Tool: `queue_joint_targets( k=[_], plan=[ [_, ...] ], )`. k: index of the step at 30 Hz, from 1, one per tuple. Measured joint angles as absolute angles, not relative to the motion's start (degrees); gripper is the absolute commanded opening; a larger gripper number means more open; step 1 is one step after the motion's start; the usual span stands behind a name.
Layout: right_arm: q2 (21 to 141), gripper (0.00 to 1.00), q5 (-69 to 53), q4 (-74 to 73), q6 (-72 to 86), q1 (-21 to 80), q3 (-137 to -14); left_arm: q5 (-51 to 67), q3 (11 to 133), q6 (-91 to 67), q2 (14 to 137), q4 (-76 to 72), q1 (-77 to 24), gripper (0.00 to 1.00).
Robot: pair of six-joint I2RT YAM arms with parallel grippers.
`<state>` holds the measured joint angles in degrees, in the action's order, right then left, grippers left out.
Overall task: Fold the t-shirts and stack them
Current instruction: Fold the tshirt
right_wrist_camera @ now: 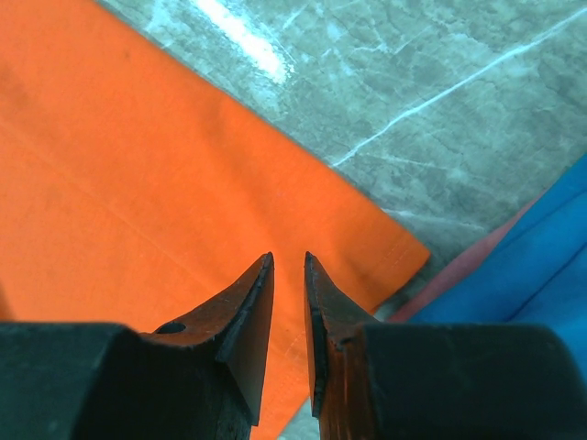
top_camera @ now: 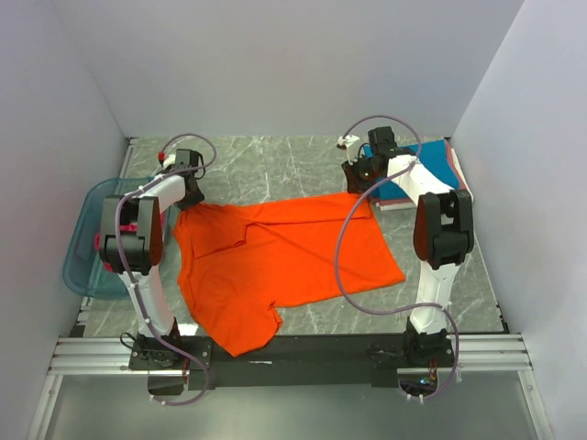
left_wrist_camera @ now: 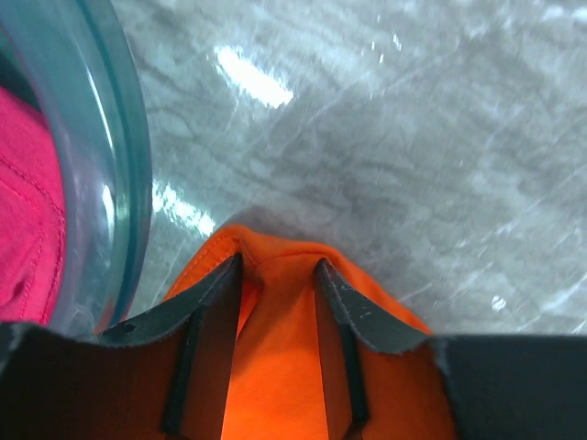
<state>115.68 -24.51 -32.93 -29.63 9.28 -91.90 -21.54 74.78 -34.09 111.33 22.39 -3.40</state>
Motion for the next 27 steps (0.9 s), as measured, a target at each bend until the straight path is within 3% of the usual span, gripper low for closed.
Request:
queue_joint_targets(
  k=[21,27],
  plan=[
    [123.04,0.2,-13.76,-35.88,-31.29,10.9,-98.67,-22.24,84.03,-32.1,117.16,24.71,-1.83,0.43],
    [123.04,0.43,-10.83,-37.3,-33.56,11.38,-98.67,-22.04,84.25,-31.9,117.38,24.69,-1.72,0.43]
  ],
)
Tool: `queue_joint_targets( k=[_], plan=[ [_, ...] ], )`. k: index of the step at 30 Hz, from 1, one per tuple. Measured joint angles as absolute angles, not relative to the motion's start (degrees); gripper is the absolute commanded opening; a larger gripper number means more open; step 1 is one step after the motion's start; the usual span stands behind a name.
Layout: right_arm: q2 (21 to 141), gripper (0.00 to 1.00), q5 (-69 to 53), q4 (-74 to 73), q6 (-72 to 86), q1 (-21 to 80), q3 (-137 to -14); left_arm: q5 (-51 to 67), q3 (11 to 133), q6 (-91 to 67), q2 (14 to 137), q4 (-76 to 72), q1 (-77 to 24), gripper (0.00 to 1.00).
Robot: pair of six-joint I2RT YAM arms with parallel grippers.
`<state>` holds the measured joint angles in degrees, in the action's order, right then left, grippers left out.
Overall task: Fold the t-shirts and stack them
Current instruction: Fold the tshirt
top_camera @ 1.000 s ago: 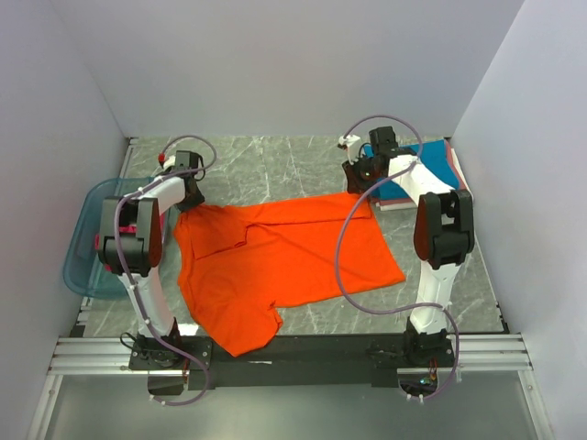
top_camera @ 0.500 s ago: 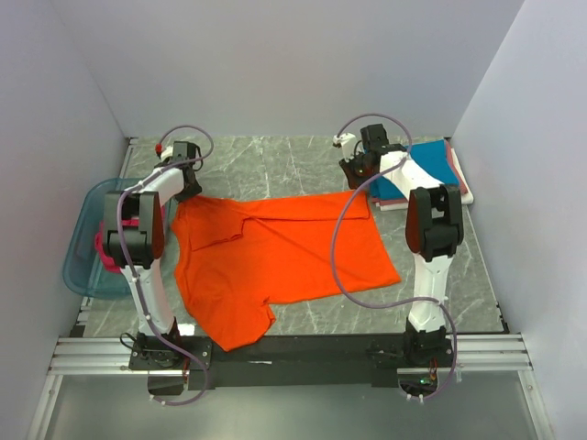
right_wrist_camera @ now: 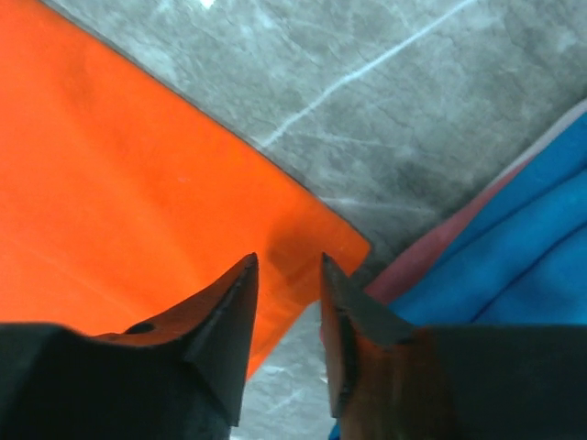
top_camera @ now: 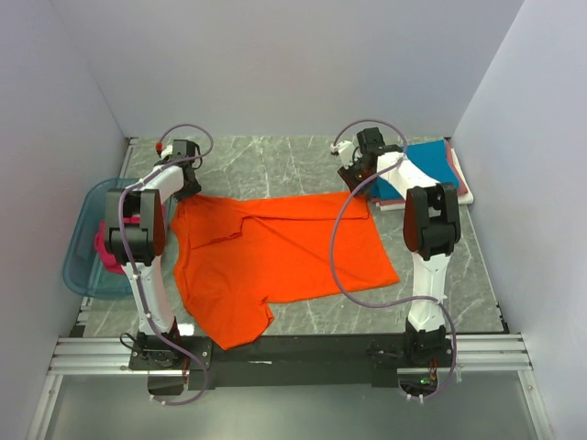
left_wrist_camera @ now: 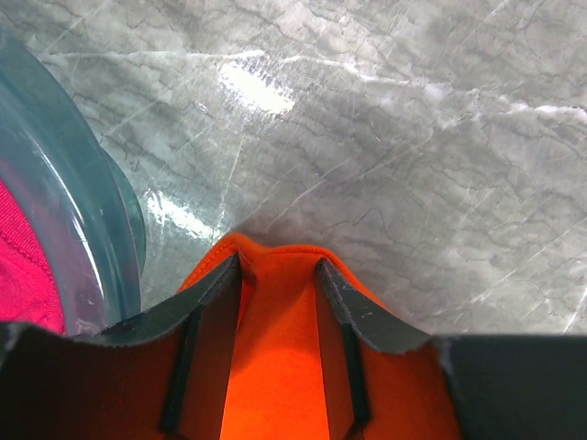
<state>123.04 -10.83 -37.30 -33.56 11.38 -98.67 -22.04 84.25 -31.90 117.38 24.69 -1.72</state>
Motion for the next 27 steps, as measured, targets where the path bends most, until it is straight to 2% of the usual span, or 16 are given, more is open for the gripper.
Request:
queue_joint_targets(
  k=[4,12,21,24,25,27],
  plan=[
    [123.04,0.5,-8.49,-37.98,-34.63,11.49,-98.7,-21.8,84.25,-31.68,117.38,24.69,-1.67,0.43],
    [125.14,0.5,-4.54,-38.68,-35.51,11.75,-101.86,-21.3,84.25,-31.05,117.38,24.67,-1.54,0.43],
    [129.6,0.45,-3.64,-41.21,-36.95,12.29,-104.81,-20.91,84.25,-30.87,117.38,24.67,-1.45,0.43],
    [130.3,0.33,-3.6,-42.0,-37.63,12.47,-106.06,-20.86,84.25,-30.87,117.38,24.67,-1.43,0.43],
    [130.5,0.23,-3.51,-42.04,-37.87,12.51,-106.32,-20.86,84.25,-30.87,117.38,24.67,-1.43,0.43],
    [130.65,0.1,-3.42,-42.44,-38.46,12.58,-106.56,-20.84,84.25,-30.87,117.38,24.64,-1.43,0.43]
  ],
)
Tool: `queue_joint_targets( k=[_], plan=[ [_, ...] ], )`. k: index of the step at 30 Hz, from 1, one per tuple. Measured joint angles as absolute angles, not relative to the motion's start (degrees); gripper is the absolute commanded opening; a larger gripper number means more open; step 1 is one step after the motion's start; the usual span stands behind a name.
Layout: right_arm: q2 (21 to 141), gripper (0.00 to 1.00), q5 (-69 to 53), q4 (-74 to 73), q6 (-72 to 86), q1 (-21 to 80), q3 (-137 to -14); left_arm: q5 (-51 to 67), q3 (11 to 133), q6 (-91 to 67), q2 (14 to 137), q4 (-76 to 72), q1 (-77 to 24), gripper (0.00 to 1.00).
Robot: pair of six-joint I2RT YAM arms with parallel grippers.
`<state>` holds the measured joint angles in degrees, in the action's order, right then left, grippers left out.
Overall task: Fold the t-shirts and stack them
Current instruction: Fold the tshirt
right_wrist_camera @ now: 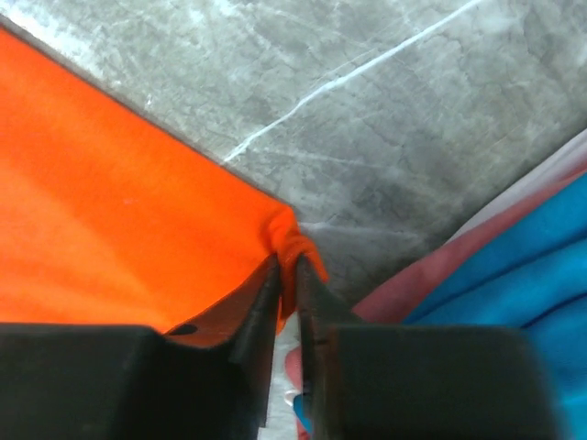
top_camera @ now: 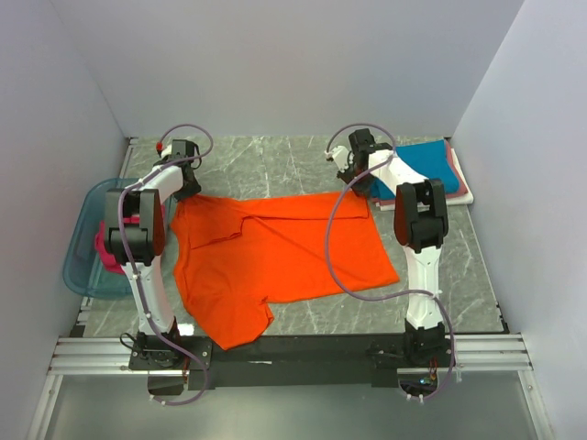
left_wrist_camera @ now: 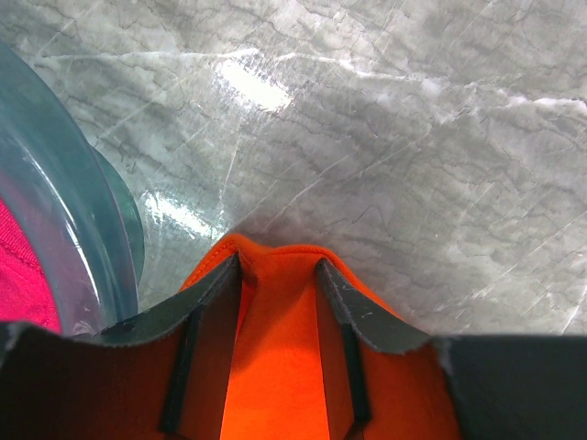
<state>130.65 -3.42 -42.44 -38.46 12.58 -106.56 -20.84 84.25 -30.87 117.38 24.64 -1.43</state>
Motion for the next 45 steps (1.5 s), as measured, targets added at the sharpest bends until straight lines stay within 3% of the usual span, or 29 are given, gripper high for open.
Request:
queue_joint_targets(
  k=[3,32,34,39,45],
  plan=[
    [130.65,0.0,-3.07,-42.44,-38.74,12.62,-106.56,-20.84,84.25,-30.87,117.38,24.64,-1.41,0.43],
    [140.73,0.0,8.08,-31.94,-37.98,12.97,-121.19,-17.98,94.17,-30.76,124.66,25.1,0.93,0.43],
    [140.9,0.13,8.64,-31.42,-37.58,12.97,-121.21,-17.43,94.28,-30.72,124.66,24.95,1.02,0.46],
    [140.9,0.47,9.89,-28.86,-36.18,12.97,-121.8,-13.32,91.96,-29.19,123.04,20.08,1.1,0.67],
    [138.63,0.59,6.87,-27.68,-34.24,13.23,-121.45,-5.08,86.39,-27.09,110.5,14.35,1.23,0.73]
  ],
)
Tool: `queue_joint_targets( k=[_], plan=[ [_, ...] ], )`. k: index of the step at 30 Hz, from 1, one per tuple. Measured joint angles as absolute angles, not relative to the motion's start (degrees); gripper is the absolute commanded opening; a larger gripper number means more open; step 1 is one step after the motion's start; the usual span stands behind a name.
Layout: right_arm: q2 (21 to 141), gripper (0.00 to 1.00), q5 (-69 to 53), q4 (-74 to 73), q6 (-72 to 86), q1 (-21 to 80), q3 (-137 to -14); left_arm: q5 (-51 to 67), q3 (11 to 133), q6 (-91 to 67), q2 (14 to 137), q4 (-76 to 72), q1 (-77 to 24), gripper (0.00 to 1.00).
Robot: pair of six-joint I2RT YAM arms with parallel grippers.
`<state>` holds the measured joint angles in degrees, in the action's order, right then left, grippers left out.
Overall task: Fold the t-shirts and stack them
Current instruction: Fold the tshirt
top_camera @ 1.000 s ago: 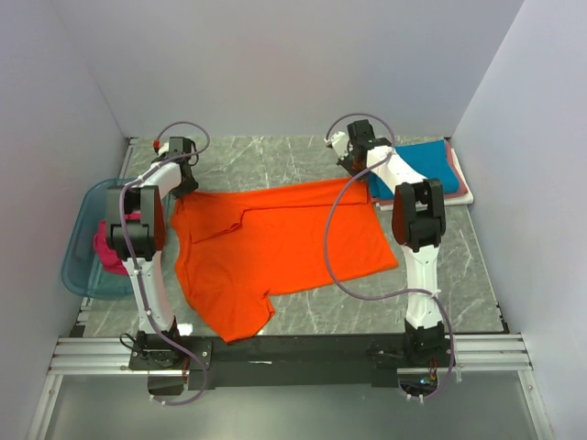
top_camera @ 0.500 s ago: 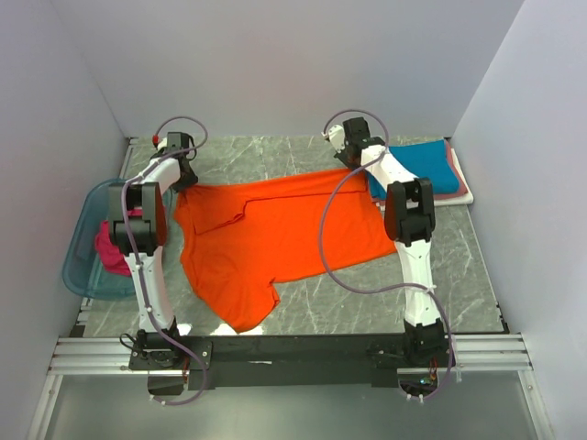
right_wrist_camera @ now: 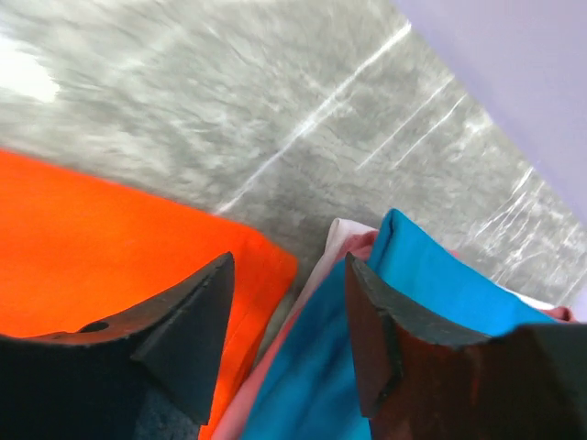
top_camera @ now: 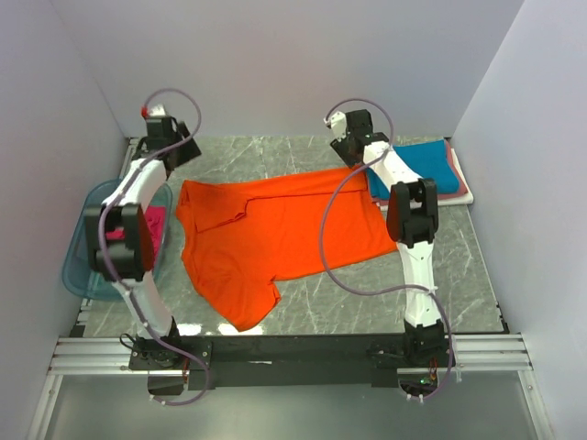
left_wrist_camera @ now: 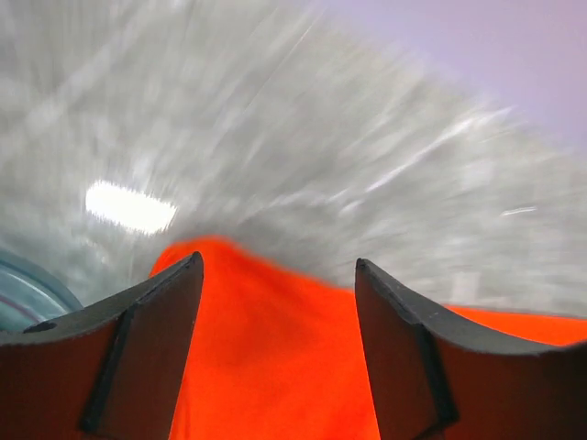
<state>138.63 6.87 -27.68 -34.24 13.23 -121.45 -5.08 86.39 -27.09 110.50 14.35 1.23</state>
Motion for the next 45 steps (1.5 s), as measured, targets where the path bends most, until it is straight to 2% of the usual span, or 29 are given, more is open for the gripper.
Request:
queue_joint_targets(
  k=[4,7,9,13,17,19,23,28,32,36,42,45],
  plan=[
    [132.66,0.64,1.15,-29.69,-33.69,13.5,-119.24,-1.89,85.06,-24.91,99.68,10.11,1.43,0.82],
    [122.93,0.66,-8.21,-31.79,-35.53,13.8,-112.88,-0.6,79.4,-22.24,88.05,6.52,1.45,0.99],
    [114.48,0.66,-16.86,-34.52,-39.27,13.96,-107.02,0.82,74.17,-21.61,80.01,5.37,1.67,1.0],
    [98.37,0.66,-34.46,-44.23,-56.07,14.61,-94.87,7.94,61.93,-22.44,64.18,5.04,2.79,0.98],
    [84.07,0.67,-44.97,-52.05,-70.65,18.76,-76.05,16.69,52.12,-28.12,52.34,10.76,3.11,0.84],
    [78.76,0.67,-46.52,-51.44,-72.12,21.96,-65.82,20.08,47.66,-32.29,48.23,15.79,2.2,0.81],
    [71.72,0.68,-46.11,-47.33,-68.84,22.83,-53.23,19.59,37.28,-43.44,39.77,25.76,-9.34,0.8],
    [68.42,0.68,-45.78,-42.41,-64.49,18.72,-50.65,16.14,29.1,-60.77,27.66,37.71,-27.81,0.75],
    [68.38,0.68,-46.65,-40.75,-62.81,13.32,-50.65,12.73,26.85,-71.35,24.95,44.12,-34.24,0.74],
    [68.38,0.68,-48.12,-40.38,-61.78,8.71,-50.65,9.3,26.7,-76.84,27.88,48.29,-36.69,0.64],
    [68.38,0.68,-49.47,-40.14,-61.14,7.31,-50.65,4.19,29.56,-78.61,43.16,52.51,-43.09,0.66],
    [68.42,0.68,-50.04,-40.16,-61.12,6.5,-50.65,2.09,31.68,-78.56,46.33,53.91,-45.25,0.67]
  ],
)
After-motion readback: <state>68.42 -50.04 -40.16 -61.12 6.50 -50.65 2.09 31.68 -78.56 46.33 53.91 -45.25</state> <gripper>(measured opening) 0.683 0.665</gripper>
